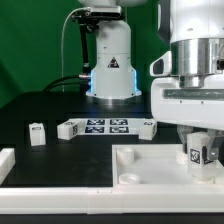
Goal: Assemble one leg
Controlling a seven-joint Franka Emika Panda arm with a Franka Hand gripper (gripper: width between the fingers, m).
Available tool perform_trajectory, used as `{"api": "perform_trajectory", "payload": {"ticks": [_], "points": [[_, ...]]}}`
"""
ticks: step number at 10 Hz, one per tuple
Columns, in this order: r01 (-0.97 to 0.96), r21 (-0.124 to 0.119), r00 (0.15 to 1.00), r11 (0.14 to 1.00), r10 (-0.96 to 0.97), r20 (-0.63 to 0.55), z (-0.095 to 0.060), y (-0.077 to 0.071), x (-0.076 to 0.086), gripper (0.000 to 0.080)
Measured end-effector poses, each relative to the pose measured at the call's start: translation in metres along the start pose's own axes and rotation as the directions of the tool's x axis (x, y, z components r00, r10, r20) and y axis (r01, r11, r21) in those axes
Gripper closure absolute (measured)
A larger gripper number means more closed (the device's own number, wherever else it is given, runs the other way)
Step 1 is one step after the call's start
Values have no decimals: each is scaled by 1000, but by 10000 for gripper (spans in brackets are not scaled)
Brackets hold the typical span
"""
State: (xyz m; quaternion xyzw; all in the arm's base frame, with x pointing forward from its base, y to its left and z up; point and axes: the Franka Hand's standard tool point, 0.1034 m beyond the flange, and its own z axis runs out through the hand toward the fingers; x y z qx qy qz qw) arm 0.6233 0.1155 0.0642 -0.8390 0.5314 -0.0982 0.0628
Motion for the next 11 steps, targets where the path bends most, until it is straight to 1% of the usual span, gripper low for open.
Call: {"api": "perform_trajectory", "payload": {"ticks": [1,2,3,5,6,7,8,9,10,11], "points": [[-175,0,984,985,175,9,0,1,-1,509],[-380,-10,925,925,380,21,0,2,-1,509],[-441,-11,897,897,441,26,0,2,0,509],[-391,-10,920,921,391,27,0,2,0,509],[-391,-10,920,920,391,27,0,2,0,331],[-386,-10,922,922,386,28,0,2,-1,208],[-232,11,973,973,231,24,-1,0,-2,168],[-67,27,998,997,66,17,-2,-3,-4,168],[107,47,994,993,-107,3,-3,-7,-4,153],[256,50,967,965,-256,-2,-4,-9,-4,151]]}}
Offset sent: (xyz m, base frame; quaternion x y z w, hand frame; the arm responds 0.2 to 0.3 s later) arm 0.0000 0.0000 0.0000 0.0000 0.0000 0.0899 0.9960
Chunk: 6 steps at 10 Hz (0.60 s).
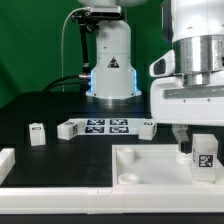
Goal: Assemble one leg
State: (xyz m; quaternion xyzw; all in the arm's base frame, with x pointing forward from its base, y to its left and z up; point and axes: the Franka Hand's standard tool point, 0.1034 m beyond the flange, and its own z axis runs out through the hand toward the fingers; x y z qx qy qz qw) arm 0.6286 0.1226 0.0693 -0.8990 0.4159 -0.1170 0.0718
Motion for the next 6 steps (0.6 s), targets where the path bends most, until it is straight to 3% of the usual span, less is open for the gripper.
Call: {"api": "perform_trajectory", "payload": {"ticks": [3,6], "points": [[403,-7,915,915,-403,-8,-1,0,5,151],[724,-38,689,689,-725,-5,0,2,9,151]]}}
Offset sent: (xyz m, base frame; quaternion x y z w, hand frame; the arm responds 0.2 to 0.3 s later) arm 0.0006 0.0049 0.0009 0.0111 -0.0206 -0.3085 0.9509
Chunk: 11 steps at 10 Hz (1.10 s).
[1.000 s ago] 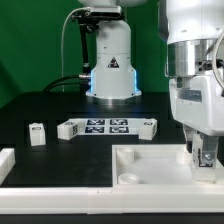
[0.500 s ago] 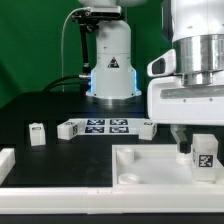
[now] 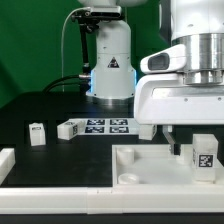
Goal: Assemble one leg
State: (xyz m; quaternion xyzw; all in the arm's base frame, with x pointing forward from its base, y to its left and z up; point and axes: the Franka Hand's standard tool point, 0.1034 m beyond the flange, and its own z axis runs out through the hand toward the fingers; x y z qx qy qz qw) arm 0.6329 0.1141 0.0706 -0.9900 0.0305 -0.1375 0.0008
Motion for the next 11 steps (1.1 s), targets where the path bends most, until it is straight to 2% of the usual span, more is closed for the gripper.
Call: {"api": "perform_trajectory", "payload": {"ticks": [1,3,4,5,8,9,11], "points": [[-4,0,1000,1000,4,0,0,1,0,151],[-9,0,1000,1000,9,0,0,1,0,411],[-8,0,1000,1000,8,0,0,1,0,411],[-9,-1,1000,1000,9,1,0,1,0,509],[-106,1,994,994,106,2,1,1,-1,509],[-324,-2,946,946,324,-3,2,2,-1,509],[-562,-13,827,827,562,-6,2,2,-3,509]]}}
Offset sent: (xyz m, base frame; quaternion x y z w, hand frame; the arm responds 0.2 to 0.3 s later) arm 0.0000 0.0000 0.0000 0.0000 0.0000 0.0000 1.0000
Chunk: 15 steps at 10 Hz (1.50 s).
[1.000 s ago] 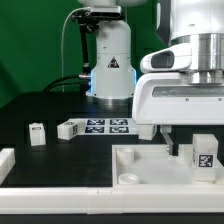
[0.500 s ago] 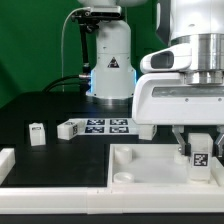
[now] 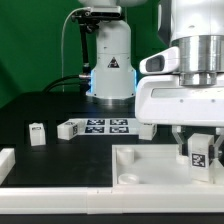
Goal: Assemble one leg
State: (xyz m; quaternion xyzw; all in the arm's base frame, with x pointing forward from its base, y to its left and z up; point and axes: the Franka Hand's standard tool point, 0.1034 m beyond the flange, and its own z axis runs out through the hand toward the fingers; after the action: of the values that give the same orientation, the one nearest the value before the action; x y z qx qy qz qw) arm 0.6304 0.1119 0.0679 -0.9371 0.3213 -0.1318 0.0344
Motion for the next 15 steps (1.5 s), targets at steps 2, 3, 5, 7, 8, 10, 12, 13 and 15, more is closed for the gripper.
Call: {"api": "perform_trajectory", "payload": {"ticks": [2,3,5,7,8,10,12,13,15], "points": [[-247,-16,969,969,247,10,0,2,-1,508],[-363,-24,932,932,363,11,0,3,-2,505],[-572,-43,819,819,573,9,-1,4,-5,504],[-668,-43,743,743,669,9,-1,3,-6,503],[-744,-45,667,666,745,11,-1,3,-7,502],[-692,-44,721,721,693,13,-1,3,-7,297],[-570,-19,821,821,570,10,-1,-1,-10,197],[-442,-7,897,897,442,7,0,-4,-11,162],[-188,2,982,982,188,2,-1,-6,-10,152]]}}
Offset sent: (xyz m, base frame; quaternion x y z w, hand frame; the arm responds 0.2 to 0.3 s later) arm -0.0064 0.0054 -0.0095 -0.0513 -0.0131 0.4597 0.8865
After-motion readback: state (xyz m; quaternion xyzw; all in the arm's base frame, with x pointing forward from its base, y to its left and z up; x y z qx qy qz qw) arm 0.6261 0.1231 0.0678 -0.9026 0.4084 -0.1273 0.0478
